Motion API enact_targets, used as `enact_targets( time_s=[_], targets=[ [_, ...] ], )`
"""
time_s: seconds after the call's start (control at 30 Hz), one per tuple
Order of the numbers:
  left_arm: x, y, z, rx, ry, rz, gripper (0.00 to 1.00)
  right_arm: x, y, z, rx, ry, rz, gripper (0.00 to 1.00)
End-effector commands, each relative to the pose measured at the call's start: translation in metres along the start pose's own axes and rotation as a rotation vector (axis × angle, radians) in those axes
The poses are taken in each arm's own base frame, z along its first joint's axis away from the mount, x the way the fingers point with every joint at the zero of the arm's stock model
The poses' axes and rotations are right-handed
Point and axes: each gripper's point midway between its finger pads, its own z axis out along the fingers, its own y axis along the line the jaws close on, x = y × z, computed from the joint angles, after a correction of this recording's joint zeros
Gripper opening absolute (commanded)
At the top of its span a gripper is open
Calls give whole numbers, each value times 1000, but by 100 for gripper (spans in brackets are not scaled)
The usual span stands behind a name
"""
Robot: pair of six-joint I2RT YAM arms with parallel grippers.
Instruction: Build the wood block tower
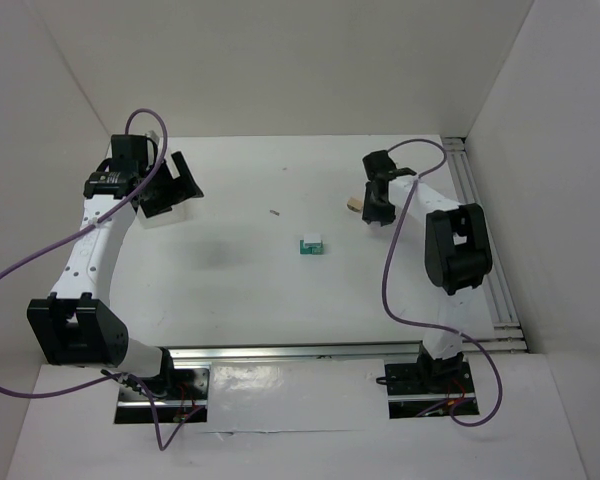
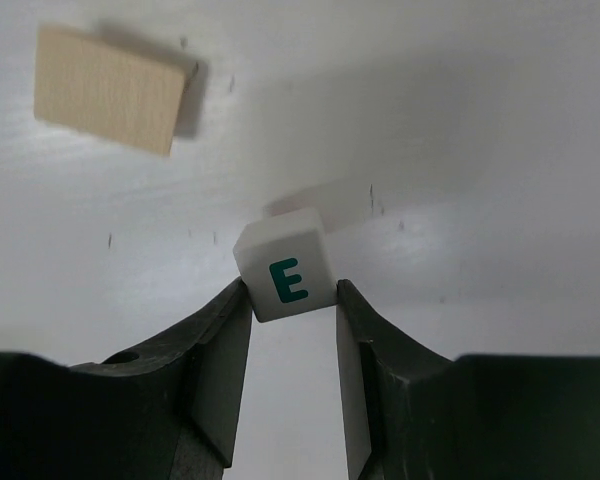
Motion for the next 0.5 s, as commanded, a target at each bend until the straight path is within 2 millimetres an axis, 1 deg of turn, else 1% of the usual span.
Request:
enact_targets(
  time_s=[0.0,0.03,0.07,0.1,0.13,0.17,0.2,0.27,0.33,0.37,0.4,0.43,0.47],
  targets=[
    [-5,-2,-13,2,-40,18,99,20,3,-50,-29,92,20,31],
    [-6,-3,-17,7,-51,20,99,38,5,-54,-44,150,3,31],
    [-3,-1,-15,3,-41,18,99,52,12,-58,-94,210,2,34],
    [0,0,-15,1,-39,18,99,59,19,-66,-123,237,-20,34],
    [-1,-3,-15,15,-44,20,99,73,23,-70,-130,279,-43,34],
    [3,-1,-13,10,-31,18,99,89,20,-77,-123,333,-73,34],
    [6,-1,-10,20,-24,17,99,93,20,-83,-121,344,-85,34],
    [7,-3,-11,33,-27,19,99,118,12,-89,-89,425,-126,35],
    [10,-3,-9,38,-15,17,99,128,10,-93,-88,478,-143,35],
    [11,-5,-10,49,-10,18,99,133,3,-92,-62,504,-171,35],
    [12,-6,-10,58,-7,18,99,134,2,-90,-58,519,-186,35],
    [12,-6,-10,58,-6,18,99,137,3,-83,-43,551,-191,35],
    [13,-8,-10,69,-2,27,99,129,8,-80,-53,536,-200,35]
  ],
)
